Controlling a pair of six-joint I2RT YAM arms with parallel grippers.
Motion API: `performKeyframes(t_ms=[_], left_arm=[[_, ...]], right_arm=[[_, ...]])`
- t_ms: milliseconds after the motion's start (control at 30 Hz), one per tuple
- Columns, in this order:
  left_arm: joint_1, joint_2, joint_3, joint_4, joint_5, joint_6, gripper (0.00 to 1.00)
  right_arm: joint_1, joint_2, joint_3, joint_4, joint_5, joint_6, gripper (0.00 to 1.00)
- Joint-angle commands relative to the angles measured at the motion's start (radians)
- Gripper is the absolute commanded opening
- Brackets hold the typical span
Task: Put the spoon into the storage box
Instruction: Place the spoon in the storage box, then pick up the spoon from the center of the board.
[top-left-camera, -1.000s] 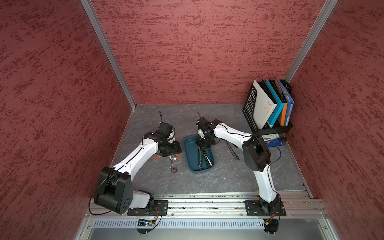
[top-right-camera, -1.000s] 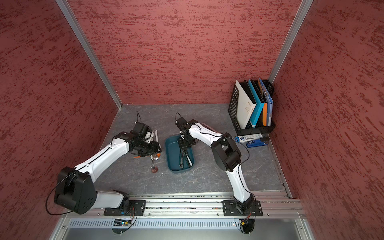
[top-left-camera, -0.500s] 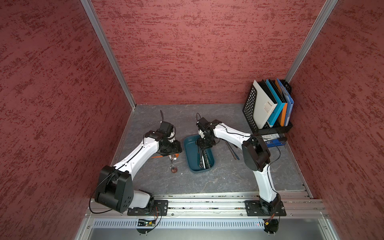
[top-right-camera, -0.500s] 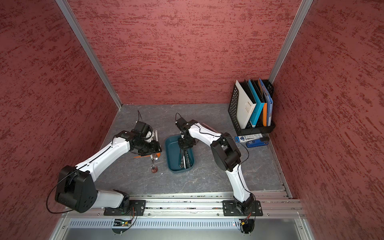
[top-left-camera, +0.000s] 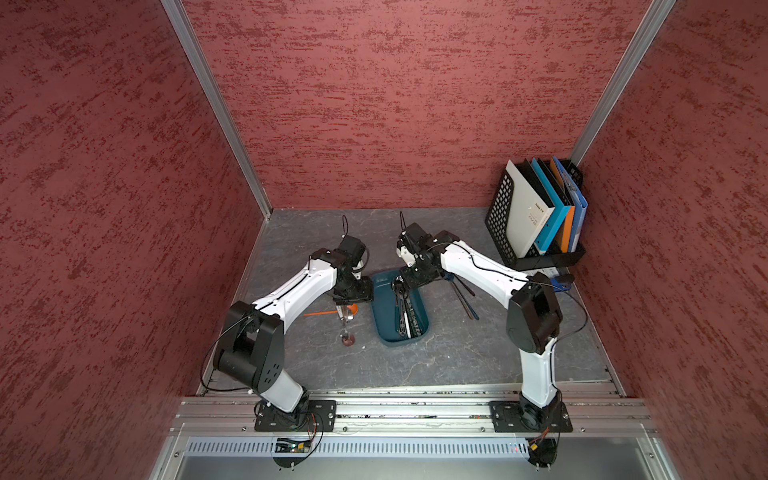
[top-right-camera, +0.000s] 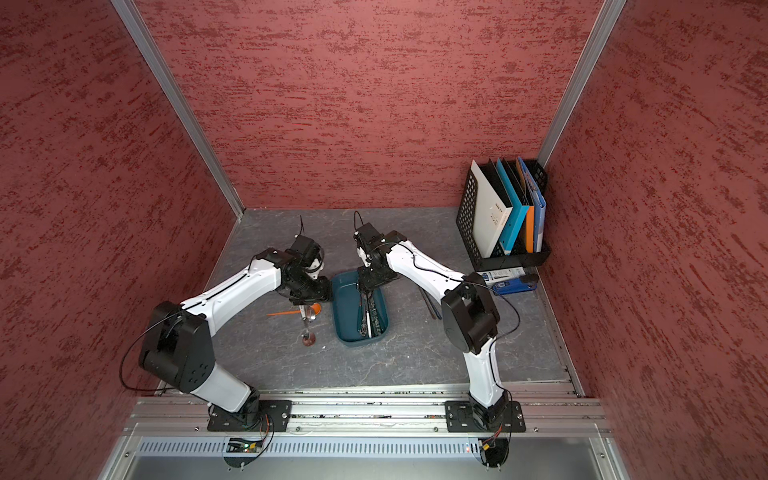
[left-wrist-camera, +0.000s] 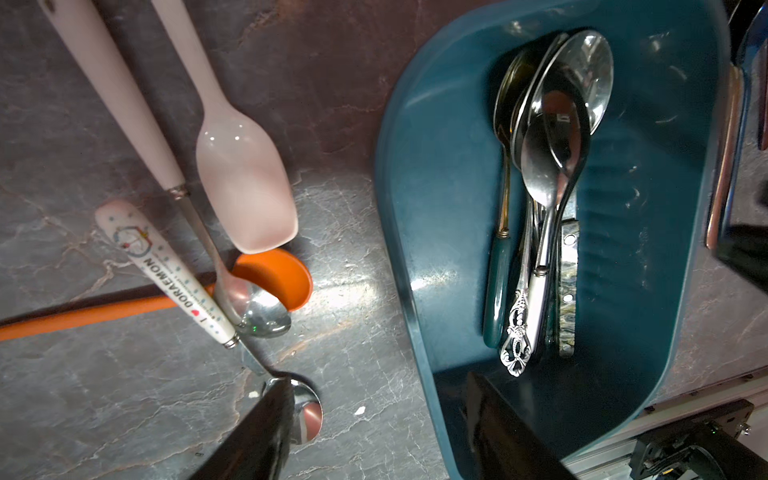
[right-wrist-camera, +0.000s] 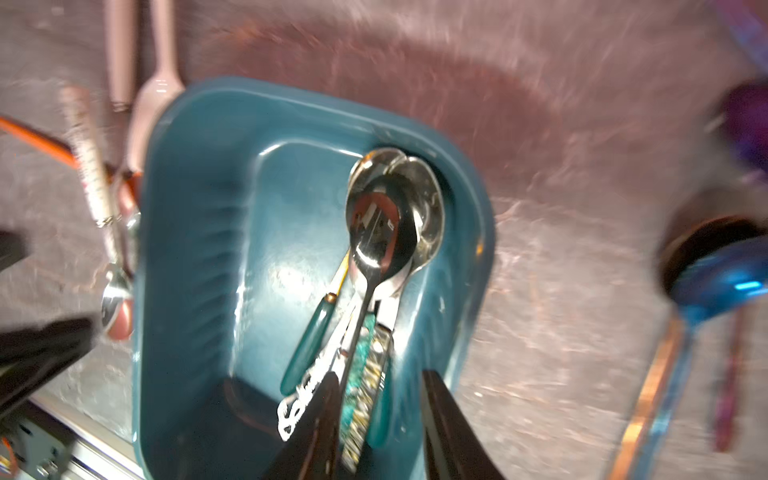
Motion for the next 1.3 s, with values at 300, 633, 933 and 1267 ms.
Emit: performKeyframes(t_ms=[300, 633, 933, 1267], left_arm=[[-0.046, 0.143, 0.127, -0.079, -0.039, 0.036, 0.68], [-0.057, 0.191, 0.176, -0.103, -0.044, 0.034, 0.68], [-0.062, 0.207, 0.211, -0.133, -0.051, 0.034, 0.68], [-0.062, 0.21, 0.217, -0.142, -0.047, 0.031, 0.68]], right_arm=[[-0.222, -0.013, -0.11, 0.024, 0.08, -0.281, 0.34], [-0.323, 0.025, -0.205, 0.106, 0.059, -0.292, 0.28], [-0.356, 0.072, -0.242, 0.157, 0.079, -0.313, 0.24], [-0.359, 0.083, -0.274, 0.181, 0.095, -0.315, 0.24]])
